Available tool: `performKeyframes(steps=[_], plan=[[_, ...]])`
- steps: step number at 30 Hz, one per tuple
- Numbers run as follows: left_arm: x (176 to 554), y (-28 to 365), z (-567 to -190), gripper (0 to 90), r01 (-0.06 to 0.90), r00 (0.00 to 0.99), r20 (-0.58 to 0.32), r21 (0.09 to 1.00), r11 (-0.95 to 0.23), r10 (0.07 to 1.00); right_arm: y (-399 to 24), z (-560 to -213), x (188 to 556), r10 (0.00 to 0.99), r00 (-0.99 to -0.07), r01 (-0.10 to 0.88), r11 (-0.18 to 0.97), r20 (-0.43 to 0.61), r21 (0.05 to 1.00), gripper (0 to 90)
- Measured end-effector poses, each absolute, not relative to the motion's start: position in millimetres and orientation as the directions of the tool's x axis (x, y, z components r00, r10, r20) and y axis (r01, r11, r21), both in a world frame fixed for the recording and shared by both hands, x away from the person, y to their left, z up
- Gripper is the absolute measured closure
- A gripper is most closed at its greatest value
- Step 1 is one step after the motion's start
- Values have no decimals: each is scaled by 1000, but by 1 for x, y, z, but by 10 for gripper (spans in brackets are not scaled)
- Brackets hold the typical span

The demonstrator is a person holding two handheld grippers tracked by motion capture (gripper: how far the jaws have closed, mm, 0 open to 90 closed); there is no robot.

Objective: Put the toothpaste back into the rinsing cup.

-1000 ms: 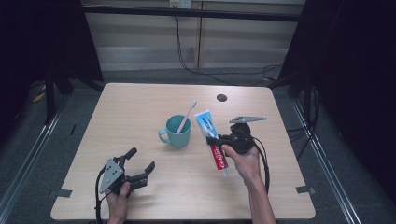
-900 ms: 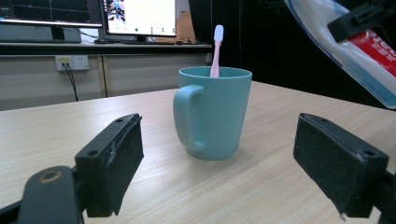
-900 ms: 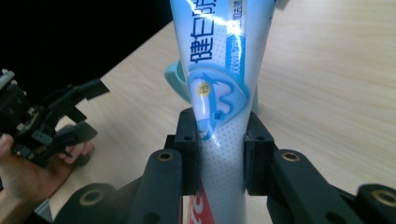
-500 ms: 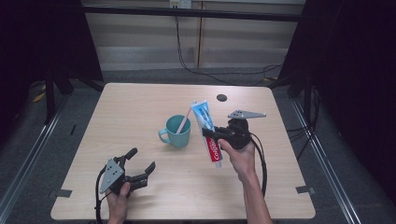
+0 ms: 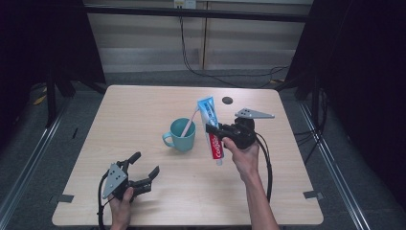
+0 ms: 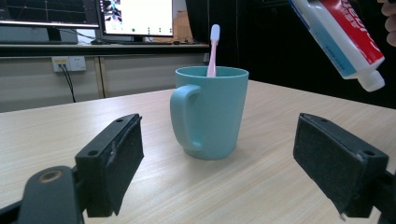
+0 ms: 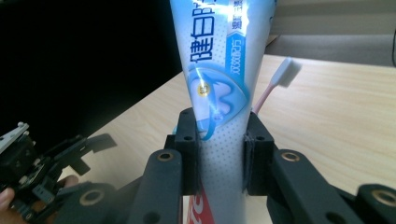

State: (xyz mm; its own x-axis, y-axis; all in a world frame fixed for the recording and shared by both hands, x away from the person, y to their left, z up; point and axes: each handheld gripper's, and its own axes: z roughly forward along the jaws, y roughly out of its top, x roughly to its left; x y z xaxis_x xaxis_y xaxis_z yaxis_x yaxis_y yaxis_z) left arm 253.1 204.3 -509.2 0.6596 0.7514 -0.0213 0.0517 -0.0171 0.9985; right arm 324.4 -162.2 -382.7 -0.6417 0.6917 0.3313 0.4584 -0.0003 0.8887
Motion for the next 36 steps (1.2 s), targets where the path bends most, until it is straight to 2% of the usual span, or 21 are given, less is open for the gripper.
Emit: performKeyframes(steps=[20, 36], plan=[[253, 204, -509, 159, 49, 660, -15, 999, -23, 751, -155, -372, 333, 693, -651, 382, -52, 309, 923, 724], [253, 204, -509, 159, 44, 659, -16, 999, -17, 752, -148, -358, 347, 684, -663, 369, -53, 303, 928, 725]])
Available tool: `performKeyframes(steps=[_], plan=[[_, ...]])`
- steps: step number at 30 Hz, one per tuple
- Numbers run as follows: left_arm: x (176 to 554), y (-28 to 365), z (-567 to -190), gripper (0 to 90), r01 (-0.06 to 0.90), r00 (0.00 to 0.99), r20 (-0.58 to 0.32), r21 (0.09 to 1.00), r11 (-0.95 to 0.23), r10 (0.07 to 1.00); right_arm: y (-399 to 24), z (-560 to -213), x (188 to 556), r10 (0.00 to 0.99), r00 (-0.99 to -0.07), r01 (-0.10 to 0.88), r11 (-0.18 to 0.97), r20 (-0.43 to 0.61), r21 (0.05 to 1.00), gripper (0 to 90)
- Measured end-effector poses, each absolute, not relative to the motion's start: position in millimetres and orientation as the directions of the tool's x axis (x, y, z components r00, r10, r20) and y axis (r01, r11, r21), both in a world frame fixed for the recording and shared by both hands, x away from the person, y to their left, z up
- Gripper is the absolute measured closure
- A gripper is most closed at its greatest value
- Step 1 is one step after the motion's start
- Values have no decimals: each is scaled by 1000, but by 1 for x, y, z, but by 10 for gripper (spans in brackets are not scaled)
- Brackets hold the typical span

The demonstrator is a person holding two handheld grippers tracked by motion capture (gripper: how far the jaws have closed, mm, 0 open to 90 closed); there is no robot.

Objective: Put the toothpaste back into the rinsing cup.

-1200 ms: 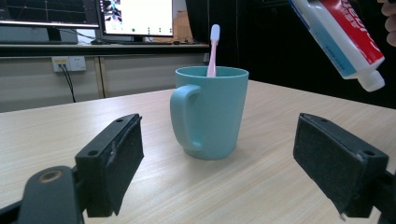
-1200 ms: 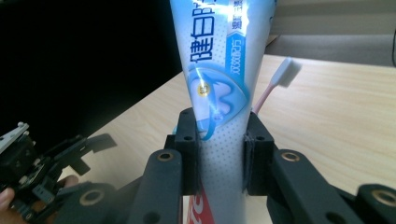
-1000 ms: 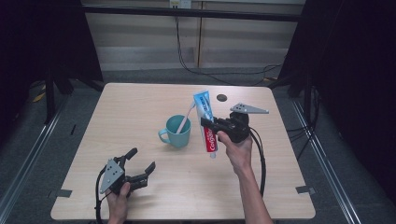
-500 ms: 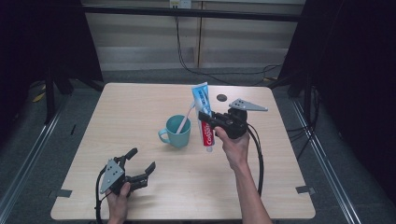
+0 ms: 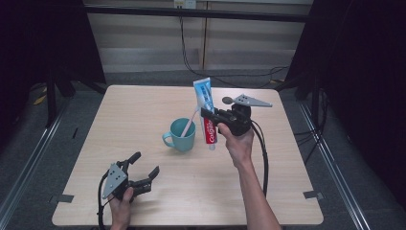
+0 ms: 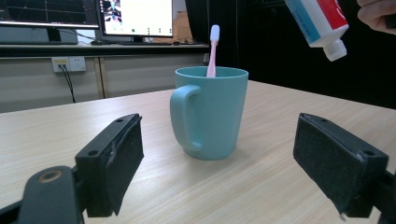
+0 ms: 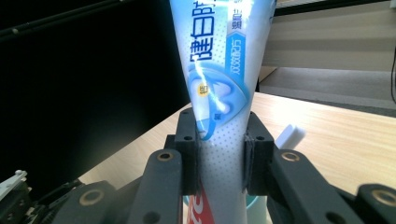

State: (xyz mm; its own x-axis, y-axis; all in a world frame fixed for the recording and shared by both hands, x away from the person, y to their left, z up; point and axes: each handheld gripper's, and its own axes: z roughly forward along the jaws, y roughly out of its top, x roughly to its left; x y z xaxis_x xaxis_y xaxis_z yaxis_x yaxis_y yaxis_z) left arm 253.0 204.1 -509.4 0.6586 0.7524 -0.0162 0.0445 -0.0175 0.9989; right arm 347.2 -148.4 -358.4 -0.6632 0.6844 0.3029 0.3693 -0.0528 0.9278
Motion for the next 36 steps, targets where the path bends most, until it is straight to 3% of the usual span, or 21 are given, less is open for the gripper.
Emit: performKeyframes(steps=[19, 36], plan=[[253, 204, -509, 159, 46, 660, -15, 999, -21, 751, -136, -351, 360, 719, -640, 298, -91, 270, 950, 724], [253, 204, -510, 159, 48, 662, -22, 999, -13, 749, -120, -354, 378, 712, -650, 311, -71, 267, 948, 722]])
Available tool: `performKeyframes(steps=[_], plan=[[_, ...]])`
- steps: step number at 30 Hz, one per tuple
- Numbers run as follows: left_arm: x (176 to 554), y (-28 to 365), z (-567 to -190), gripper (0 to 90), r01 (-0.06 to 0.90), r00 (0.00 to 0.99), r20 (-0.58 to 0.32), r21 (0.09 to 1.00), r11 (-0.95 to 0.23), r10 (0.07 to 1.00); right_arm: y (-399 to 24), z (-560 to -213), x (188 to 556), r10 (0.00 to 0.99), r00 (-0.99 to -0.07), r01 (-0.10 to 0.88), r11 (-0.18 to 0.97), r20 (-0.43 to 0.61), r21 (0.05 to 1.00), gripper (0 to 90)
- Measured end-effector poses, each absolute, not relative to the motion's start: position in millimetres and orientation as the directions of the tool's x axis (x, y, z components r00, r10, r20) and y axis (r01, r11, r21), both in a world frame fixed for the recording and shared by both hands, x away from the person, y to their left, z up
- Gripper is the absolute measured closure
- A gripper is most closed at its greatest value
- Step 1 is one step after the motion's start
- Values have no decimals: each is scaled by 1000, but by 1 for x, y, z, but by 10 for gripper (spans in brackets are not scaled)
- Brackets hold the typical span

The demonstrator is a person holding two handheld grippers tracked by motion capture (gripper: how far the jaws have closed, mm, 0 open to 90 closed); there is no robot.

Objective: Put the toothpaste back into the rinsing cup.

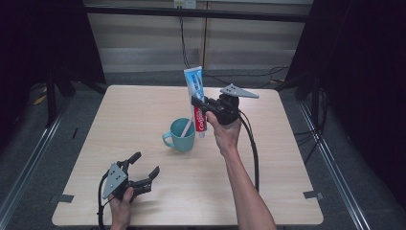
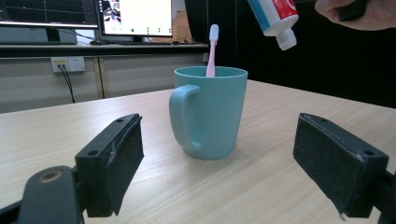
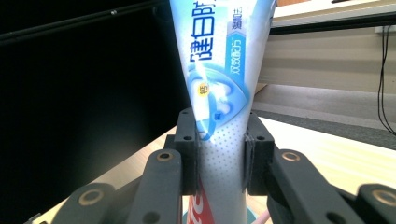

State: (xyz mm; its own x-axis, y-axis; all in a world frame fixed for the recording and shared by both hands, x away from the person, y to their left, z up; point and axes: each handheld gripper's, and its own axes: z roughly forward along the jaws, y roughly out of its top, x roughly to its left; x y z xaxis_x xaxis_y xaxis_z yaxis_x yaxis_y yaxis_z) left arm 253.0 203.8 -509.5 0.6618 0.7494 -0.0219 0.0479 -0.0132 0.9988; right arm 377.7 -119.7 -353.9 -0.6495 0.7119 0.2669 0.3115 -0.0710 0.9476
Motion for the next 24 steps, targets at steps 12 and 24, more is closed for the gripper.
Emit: performKeyframes(steps=[12, 24], plan=[[253, 204, -509, 159, 50, 657, -25, 999, -11, 754, -100, -351, 394, 709, -661, 319, -28, 244, 947, 721], [254, 205, -509, 159, 46, 657, -17, 999, -18, 753, -89, -366, 412, 708, -657, 354, -13, 258, 935, 717]])
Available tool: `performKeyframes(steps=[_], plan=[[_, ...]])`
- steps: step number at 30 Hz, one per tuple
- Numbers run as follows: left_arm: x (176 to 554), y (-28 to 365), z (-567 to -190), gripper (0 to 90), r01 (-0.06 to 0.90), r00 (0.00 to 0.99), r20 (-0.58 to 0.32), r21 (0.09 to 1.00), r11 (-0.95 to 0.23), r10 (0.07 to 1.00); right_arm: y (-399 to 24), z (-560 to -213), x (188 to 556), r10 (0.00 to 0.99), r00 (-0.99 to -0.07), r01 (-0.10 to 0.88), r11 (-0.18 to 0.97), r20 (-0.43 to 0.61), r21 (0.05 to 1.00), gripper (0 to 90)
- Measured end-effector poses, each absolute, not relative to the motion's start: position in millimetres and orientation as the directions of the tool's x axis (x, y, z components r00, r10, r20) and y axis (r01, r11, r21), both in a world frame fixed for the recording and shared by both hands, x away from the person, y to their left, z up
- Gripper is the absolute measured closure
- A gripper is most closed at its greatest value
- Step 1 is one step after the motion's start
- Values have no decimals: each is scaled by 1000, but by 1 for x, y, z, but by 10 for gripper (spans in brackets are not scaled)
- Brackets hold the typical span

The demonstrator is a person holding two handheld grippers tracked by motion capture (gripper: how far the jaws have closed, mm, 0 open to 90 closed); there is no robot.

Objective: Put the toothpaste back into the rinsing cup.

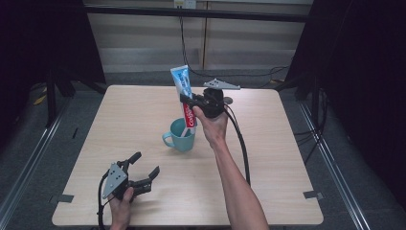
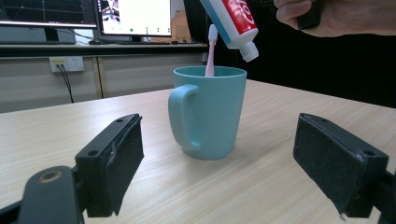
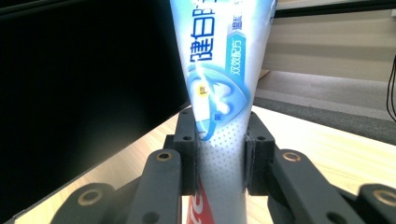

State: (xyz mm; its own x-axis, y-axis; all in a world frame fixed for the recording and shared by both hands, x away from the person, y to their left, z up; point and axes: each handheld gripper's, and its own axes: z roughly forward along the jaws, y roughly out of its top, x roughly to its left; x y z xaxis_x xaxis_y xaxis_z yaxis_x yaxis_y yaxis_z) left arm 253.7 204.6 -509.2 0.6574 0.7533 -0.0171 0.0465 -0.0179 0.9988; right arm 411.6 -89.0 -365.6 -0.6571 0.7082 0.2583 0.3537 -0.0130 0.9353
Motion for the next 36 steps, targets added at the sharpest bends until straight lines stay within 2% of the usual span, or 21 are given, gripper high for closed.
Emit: performKeyframes(steps=[13, 22, 36], plan=[[253, 204, -509, 160, 45, 662, -17, 999, -17, 750, -73, -373, 423, 715, -653, 355, -3, 250, 935, 714], [253, 204, -509, 160, 47, 662, -16, 999, -20, 750, -71, -385, 427, 709, -643, 394, -18, 290, 919, 714], [253, 204, -509, 160, 47, 663, -21, 999, -14, 749, -71, -396, 427, 716, -639, 425, 24, 281, 905, 709]])
